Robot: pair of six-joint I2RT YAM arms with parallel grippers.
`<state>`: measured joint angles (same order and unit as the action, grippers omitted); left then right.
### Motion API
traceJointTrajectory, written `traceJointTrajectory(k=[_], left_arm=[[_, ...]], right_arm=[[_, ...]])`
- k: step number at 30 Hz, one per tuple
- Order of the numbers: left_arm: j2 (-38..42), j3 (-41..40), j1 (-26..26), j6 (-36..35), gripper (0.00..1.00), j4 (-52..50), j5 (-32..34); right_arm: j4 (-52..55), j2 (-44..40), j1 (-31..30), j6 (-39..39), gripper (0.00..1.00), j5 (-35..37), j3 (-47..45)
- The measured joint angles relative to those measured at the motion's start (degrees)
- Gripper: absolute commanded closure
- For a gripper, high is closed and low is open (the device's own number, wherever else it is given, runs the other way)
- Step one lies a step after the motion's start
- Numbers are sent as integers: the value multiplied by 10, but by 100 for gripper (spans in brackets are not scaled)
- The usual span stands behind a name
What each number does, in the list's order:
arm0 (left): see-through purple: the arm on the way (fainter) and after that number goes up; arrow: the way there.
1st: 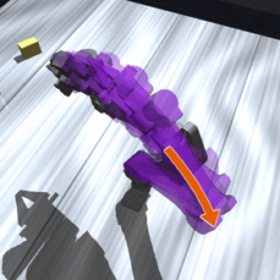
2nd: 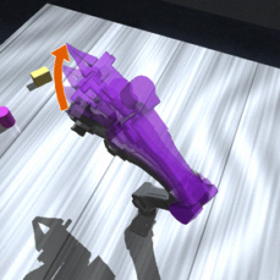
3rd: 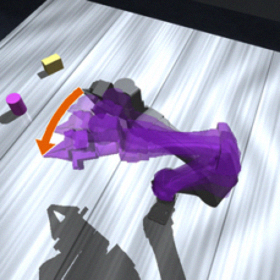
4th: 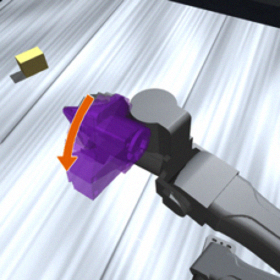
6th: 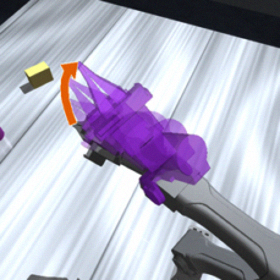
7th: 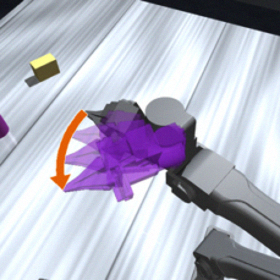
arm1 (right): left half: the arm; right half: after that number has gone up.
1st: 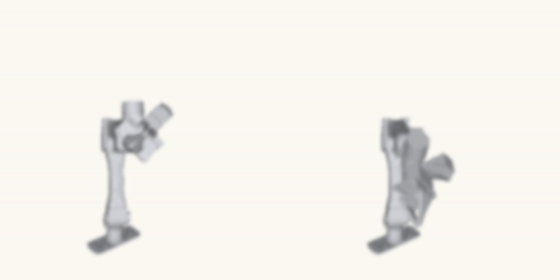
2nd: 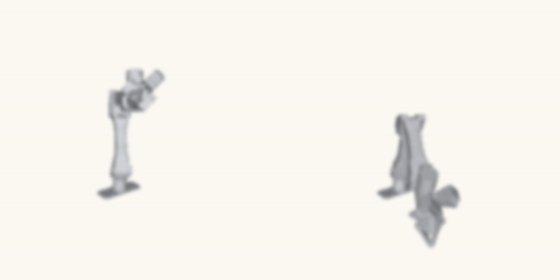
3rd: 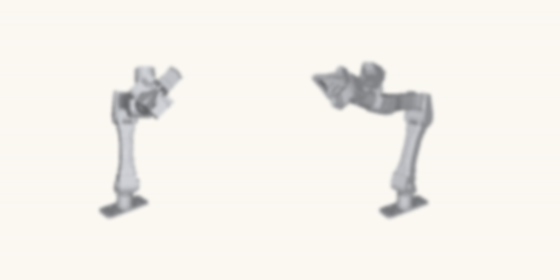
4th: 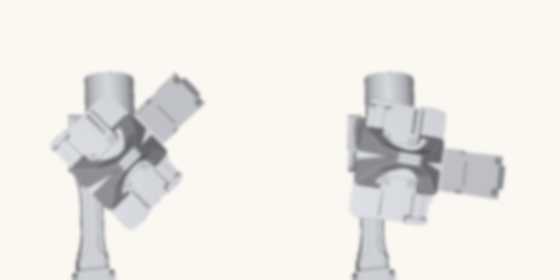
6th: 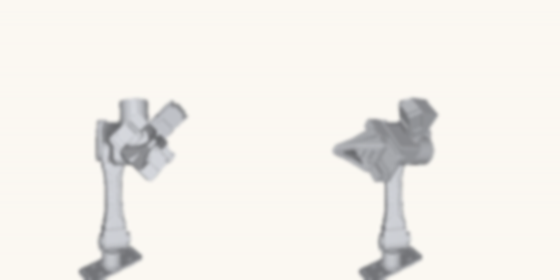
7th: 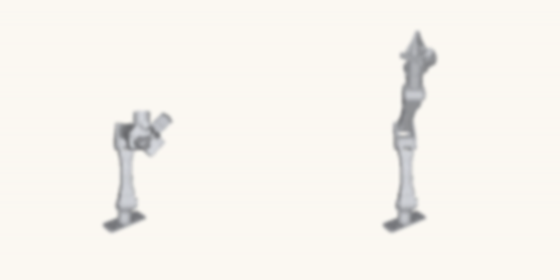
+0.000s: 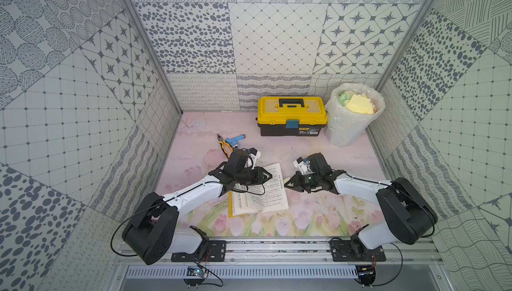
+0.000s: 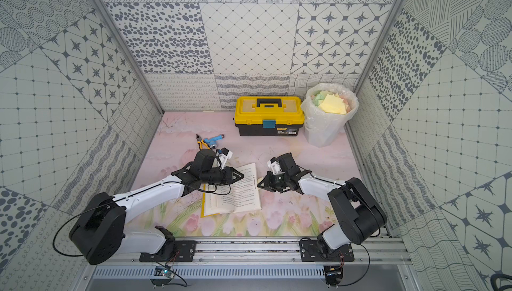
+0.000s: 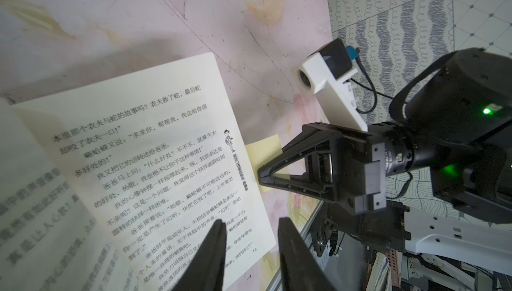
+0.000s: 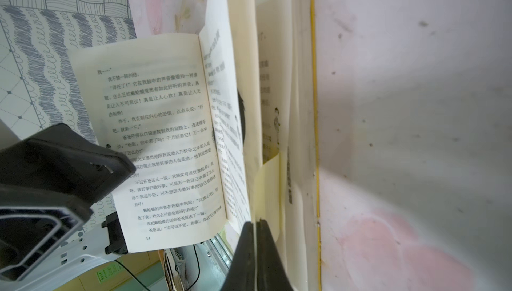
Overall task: Peel off the used sticky note
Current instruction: Turn the page of the book at the center of the board.
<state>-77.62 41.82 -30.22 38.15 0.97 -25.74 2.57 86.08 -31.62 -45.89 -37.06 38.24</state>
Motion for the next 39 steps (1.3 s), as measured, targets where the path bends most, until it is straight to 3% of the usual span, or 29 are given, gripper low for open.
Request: traceJointTrajectory(k=[12,21,29,36,39], left_arm=[[30,47,3,-7,57,-63,3],[-49,129,3,-20,53,-120,23],[-109,186,3,-37,51,-181,85],[-146,213,-3,-46,59,-220,137],[-160,221,-6,-51,70,-231,150]], right_arm=[[15,-11,-54,-5,96,17,42],[15,-10,-81,-13,96,22,58],[14,-9,-95,-18,96,26,63],[14,-9,-98,-20,96,28,63],[14,-9,-99,-20,96,29,63]])
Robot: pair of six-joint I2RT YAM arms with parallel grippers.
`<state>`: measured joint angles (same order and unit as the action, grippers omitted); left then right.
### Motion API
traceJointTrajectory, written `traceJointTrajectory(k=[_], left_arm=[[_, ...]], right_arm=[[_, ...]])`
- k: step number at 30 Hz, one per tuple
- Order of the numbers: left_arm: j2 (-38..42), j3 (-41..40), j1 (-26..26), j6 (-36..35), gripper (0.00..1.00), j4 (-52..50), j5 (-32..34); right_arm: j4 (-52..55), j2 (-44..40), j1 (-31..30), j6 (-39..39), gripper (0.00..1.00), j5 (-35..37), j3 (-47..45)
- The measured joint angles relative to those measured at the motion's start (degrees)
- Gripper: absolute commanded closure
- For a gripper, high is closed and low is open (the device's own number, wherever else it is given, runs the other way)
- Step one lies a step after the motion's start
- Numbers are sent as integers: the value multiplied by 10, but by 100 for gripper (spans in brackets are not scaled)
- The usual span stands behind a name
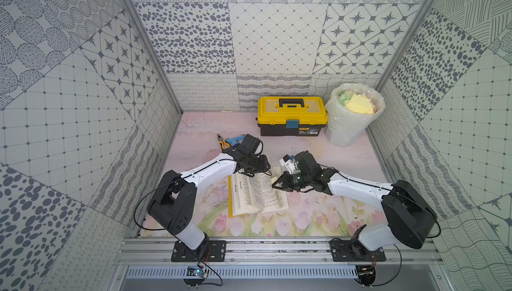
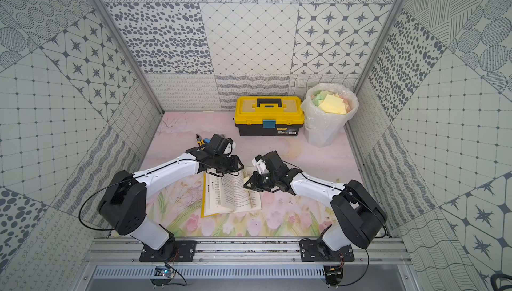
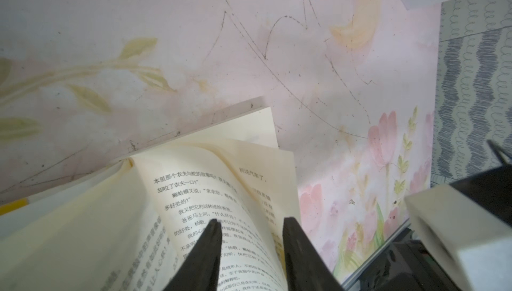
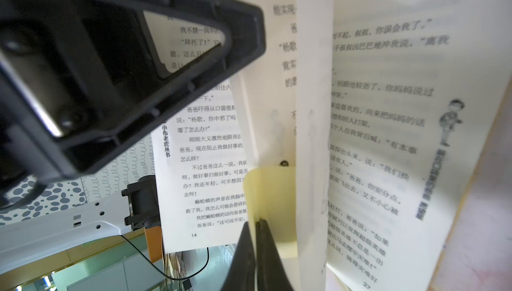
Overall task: Peel off the used sticky note
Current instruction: Turn the page of the book at the center of the board.
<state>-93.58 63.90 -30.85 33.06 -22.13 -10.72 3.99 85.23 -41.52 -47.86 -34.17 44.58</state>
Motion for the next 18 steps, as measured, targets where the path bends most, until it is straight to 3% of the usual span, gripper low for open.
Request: traceJointTrajectory(k=[8,18], left_arm=[[-6,6,-5,-14,100,-22,25],[48,-27,-5,-31,100,-46,67]], right_arm=[[6,0,0,2,95,13,0],[44,-9,21,14,94,33,0]])
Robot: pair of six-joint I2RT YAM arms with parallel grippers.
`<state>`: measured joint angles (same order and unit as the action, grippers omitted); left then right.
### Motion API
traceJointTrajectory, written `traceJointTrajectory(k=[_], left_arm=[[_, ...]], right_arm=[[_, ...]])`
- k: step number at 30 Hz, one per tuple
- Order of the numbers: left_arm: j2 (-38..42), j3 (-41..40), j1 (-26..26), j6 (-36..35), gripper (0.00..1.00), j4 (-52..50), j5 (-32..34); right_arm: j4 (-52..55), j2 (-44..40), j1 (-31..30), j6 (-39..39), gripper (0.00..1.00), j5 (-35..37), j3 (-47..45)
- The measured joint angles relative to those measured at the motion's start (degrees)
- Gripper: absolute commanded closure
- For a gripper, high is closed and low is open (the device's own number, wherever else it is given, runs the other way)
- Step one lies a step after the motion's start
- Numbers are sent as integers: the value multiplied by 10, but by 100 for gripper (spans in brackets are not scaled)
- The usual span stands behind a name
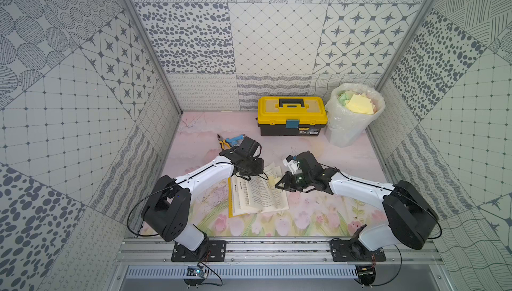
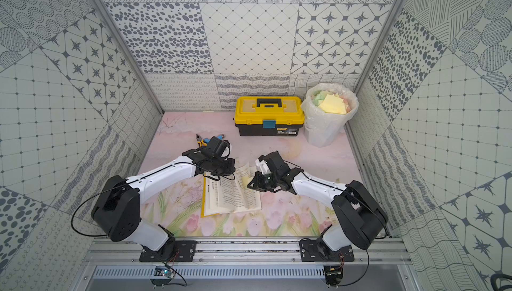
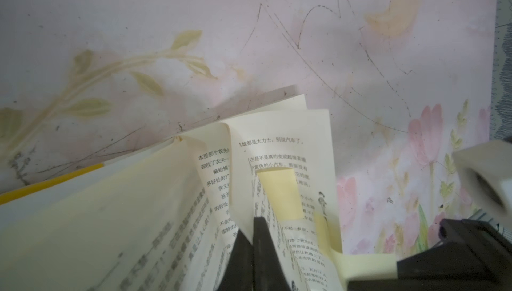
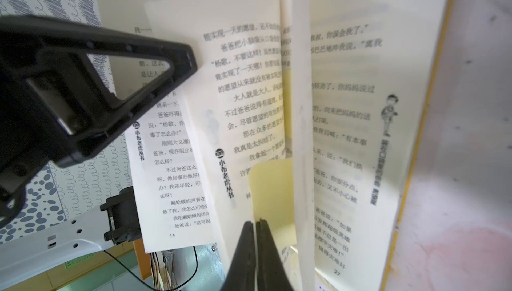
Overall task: Peel off the used sticky note
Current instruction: Turn the page of the book at the center of the board.
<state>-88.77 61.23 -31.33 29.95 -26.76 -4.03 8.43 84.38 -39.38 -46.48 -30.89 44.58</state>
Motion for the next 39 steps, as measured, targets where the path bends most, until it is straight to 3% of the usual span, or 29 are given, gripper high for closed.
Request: traceJointTrajectory(k=[6,15,18,24,29,39], left_arm=[[37,-12,0,-16,100,-30,40],[62,-17,0,-33,100,-78,114],[62,-17,0,-35,100,-90,140],[61,-20,0,-37,100,-109,193],[48,-25,0,-37,100,-118,231],[7,-31,0,-37,100,-124,283]], right_arm=[[19,-8,16,9,90,14,0],[59,-8,22,23,55,45,8],[82,-8,22,32,51,69,16],[137,-45,15,43,49,119,26],[153,-43,-22,52,55,139,67],[96,82,-94,48,68,103,136]])
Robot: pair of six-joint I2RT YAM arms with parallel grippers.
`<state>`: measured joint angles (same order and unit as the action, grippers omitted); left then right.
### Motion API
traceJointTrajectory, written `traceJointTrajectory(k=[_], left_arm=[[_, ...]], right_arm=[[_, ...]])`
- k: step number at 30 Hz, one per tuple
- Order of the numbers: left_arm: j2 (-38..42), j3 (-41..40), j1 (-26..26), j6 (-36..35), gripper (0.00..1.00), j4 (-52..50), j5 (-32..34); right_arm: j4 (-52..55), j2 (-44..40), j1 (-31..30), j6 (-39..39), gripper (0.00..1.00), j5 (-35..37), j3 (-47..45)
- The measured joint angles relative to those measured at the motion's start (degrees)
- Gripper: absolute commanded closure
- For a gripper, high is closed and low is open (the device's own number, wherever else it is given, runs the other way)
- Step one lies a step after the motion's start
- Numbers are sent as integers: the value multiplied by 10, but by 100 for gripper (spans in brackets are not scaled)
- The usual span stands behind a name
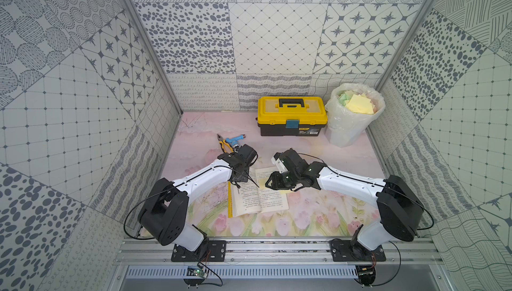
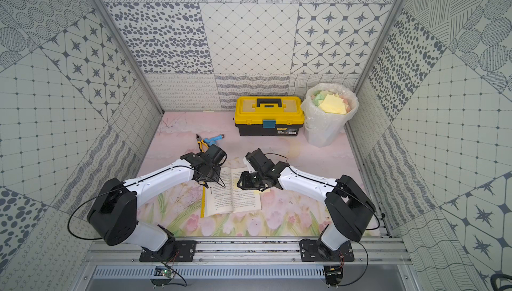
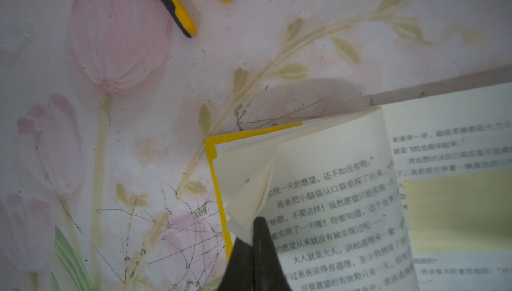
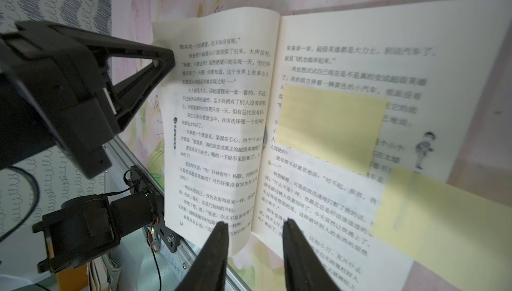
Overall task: Peel off the used sticky note
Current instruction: Turn the page of the book at the center of the board.
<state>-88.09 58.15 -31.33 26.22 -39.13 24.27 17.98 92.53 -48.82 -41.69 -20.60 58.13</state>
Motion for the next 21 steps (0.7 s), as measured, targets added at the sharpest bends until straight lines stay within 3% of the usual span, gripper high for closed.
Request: traceJointTrajectory(k=[11,16,21], left_arm=[[-20,-2,0,-3,99,1,22],[-17,-4,0,-3,87,3,30],[24,-19,1,7,64,10,22]], right_arm=[[-113,161,-29,-53,90,-95,51],[-132,186,-29,-61,93,-114,61],[-155,207,-28,-66,96,-125,65]])
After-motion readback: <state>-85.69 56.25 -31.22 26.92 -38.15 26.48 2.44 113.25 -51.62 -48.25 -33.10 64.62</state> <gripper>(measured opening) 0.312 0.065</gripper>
